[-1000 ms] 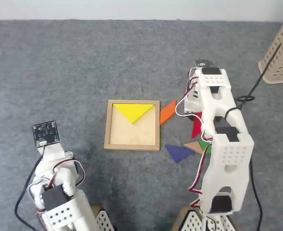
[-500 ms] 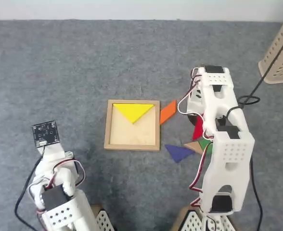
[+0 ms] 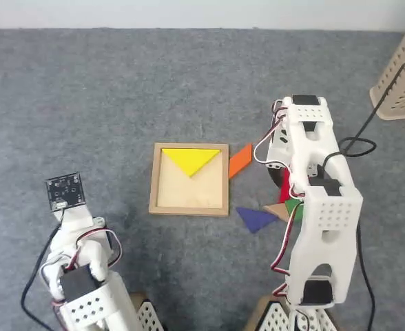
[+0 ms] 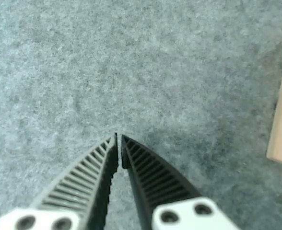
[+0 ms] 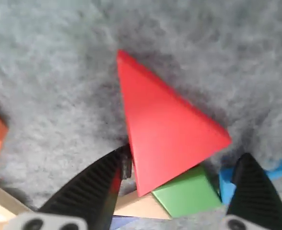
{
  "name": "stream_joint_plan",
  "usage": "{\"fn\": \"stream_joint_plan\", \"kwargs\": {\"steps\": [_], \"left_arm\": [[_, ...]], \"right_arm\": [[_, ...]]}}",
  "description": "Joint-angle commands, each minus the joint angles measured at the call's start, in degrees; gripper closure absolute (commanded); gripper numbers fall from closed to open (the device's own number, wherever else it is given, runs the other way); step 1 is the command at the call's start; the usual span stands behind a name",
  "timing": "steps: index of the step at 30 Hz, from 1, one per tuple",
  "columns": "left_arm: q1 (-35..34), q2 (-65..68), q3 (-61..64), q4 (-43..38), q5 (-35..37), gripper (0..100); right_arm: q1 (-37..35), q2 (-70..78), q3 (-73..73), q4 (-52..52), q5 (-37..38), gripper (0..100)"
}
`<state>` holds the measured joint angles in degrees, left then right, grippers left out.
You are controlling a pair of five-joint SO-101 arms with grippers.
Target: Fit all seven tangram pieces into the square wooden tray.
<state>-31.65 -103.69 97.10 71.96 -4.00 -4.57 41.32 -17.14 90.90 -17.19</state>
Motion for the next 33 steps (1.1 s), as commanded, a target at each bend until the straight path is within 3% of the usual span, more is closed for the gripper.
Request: {"fn": "stream_joint_plan", "kwargs": {"steps": [1, 14, 21, 33], "left_arm": [[0.09, -0.18, -0.48, 0.18, 0.53, 99], [0.09, -0.18, -0.48, 0.18, 0.53, 99], [0.09, -0.18, -0.48, 0.18, 0.53, 99], [0.09, -0.18, -0.48, 0.18, 0.53, 99]], "right_arm": [[1.10, 1.01, -2.37, -0.57, -0.97, 75.6], [1.36, 0.92, -5.98, -1.19, 2.55, 76.8], [1.89, 1.10, -9.41, 2.86, 22.86, 67.5], [4.53, 1.63, -17.67, 0.66, 34.02, 66.1]]}}
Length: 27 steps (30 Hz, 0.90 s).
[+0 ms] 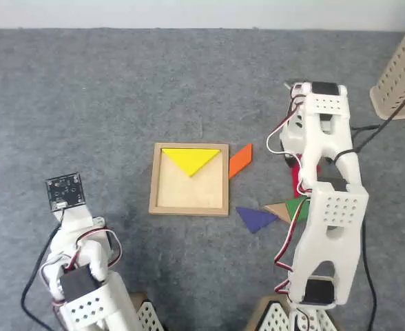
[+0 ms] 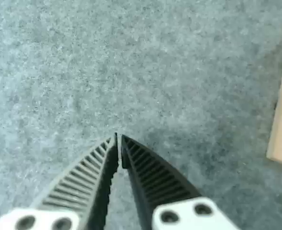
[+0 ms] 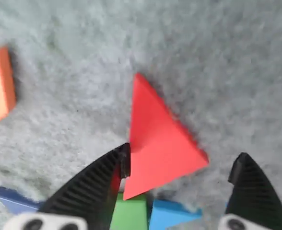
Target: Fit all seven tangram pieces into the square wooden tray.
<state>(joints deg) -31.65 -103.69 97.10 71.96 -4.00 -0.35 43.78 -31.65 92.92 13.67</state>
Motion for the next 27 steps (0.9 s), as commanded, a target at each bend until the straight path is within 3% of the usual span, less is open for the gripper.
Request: {"fn": "stream_joint_plan", "kwargs": {"steps": [1, 3, 9, 13, 24, 27], "left_arm": [[0.09, -0.18, -0.48, 0.18, 0.53, 99], [0.09, -0.18, -0.48, 0.18, 0.53, 99], [0.09, -0.18, -0.48, 0.18, 0.53, 99], [0.09, -0.18, -0.48, 0.18, 0.53, 99], [0.09, -0.18, -0.48, 0.18, 0.53, 99], [0.09, -0.18, -0.48, 0.18, 0.53, 99]], "right_arm": [[0.66, -0.84, -3.16, -1.71, 5.63, 66.1], [1.10, -0.84, -3.16, -1.54, 10.46, 66.0], [0.04, 1.54, -1.23, -2.68, 15.12, 60.8], [-0.31, 1.80, 2.20, -4.44, 12.48, 54.4], [1.98, -10.24, 24.09, -21.32, 9.41, 57.4], [1.98, -12.88, 25.76, -21.41, 8.53, 57.5]]}}
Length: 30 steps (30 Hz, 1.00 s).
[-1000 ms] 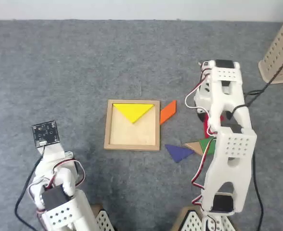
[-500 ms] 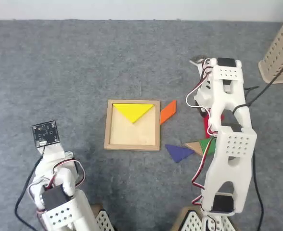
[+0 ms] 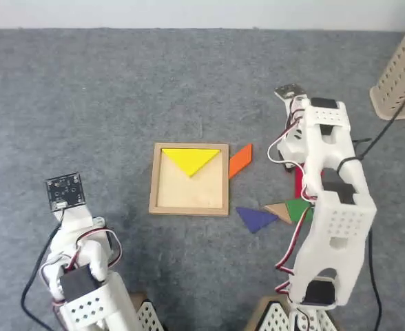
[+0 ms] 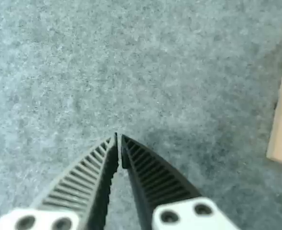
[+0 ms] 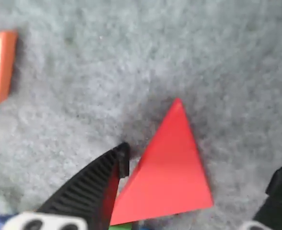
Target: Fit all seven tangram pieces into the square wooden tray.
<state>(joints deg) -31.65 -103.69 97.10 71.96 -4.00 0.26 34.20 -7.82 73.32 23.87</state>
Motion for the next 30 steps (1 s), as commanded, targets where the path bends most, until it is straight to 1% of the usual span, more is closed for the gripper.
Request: {"fn": "stream_joint_plan", "kwargs": {"steps": [1, 5, 11, 17, 19, 22, 24, 28, 30], "left_arm": [[0.09, -0.18, -0.48, 0.18, 0.53, 99], [0.09, -0.18, -0.48, 0.18, 0.53, 99], [0.09, -0.18, -0.48, 0.18, 0.53, 99], [0.09, -0.18, -0.48, 0.18, 0.53, 99], [0.09, -0.18, -0.48, 0.18, 0.53, 99], [0.09, -0.18, -0.48, 0.18, 0.53, 99], [0.09, -0.18, -0.48, 0.18, 0.53, 99], [0.09, -0.18, -0.48, 0.18, 0.53, 99], [0.09, -0.18, -0.48, 0.18, 0.53, 99]], "right_arm": [[1.54, -3.74, 1.93, -1.19, -2.81, 57.5], [2.07, -3.65, 2.02, -0.31, -4.92, 57.9], [2.42, -0.84, 1.49, -0.22, -5.10, 65.0], [2.42, -0.31, 0.26, 0.66, -7.38, 74.3], [2.51, -0.31, 0.26, 0.66, -7.56, 75.7], [2.51, -0.40, 0.26, 0.57, -9.32, 75.1], [2.59, -0.84, 0.18, 1.01, -9.41, 72.5], [4.35, -2.86, -1.23, 7.60, -10.73, 64.5], [4.88, -3.56, -1.14, 9.19, -12.92, 63.2]]}}
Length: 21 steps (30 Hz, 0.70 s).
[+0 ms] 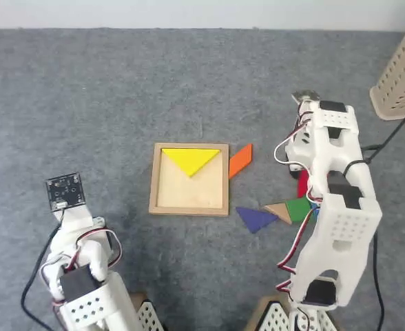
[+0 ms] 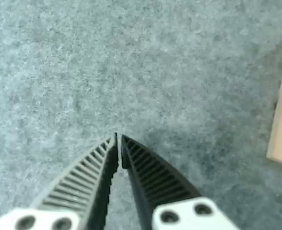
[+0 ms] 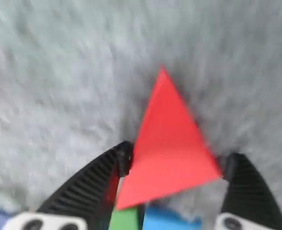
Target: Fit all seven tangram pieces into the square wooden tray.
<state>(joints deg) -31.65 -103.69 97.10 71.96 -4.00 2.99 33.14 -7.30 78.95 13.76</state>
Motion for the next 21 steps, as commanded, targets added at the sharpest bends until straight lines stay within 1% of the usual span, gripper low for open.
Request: {"fn": "stream_joint_plan", "kwargs": {"steps": [1, 3, 7, 9, 14, 17, 21], "left_arm": [[0.09, -0.18, -0.48, 0.18, 0.53, 99], [0.09, -0.18, -0.48, 0.18, 0.53, 99], [0.09, -0.18, -0.48, 0.18, 0.53, 99], [0.09, -0.18, -0.48, 0.18, 0.53, 99], [0.09, -0.18, -0.48, 0.18, 0.53, 99], [0.09, -0.18, -0.48, 0.18, 0.53, 99], [0.09, -0.18, -0.48, 0.18, 0.53, 99]], "right_arm": [[2.24, -2.51, -1.67, 3.56, -3.96, 63.2], [2.51, -1.89, -1.67, 3.38, -5.45, 63.2], [2.24, 0.84, -1.67, 0.48, -5.63, 63.4], [2.24, 2.51, -2.02, 0.04, -5.63, 66.4], [2.15, 2.42, -2.29, -1.63, -5.54, 78.0], [2.15, 1.27, -2.29, -2.33, -5.54, 80.1], [2.15, 0.75, -2.29, -2.42, -5.27, 80.0]]}}
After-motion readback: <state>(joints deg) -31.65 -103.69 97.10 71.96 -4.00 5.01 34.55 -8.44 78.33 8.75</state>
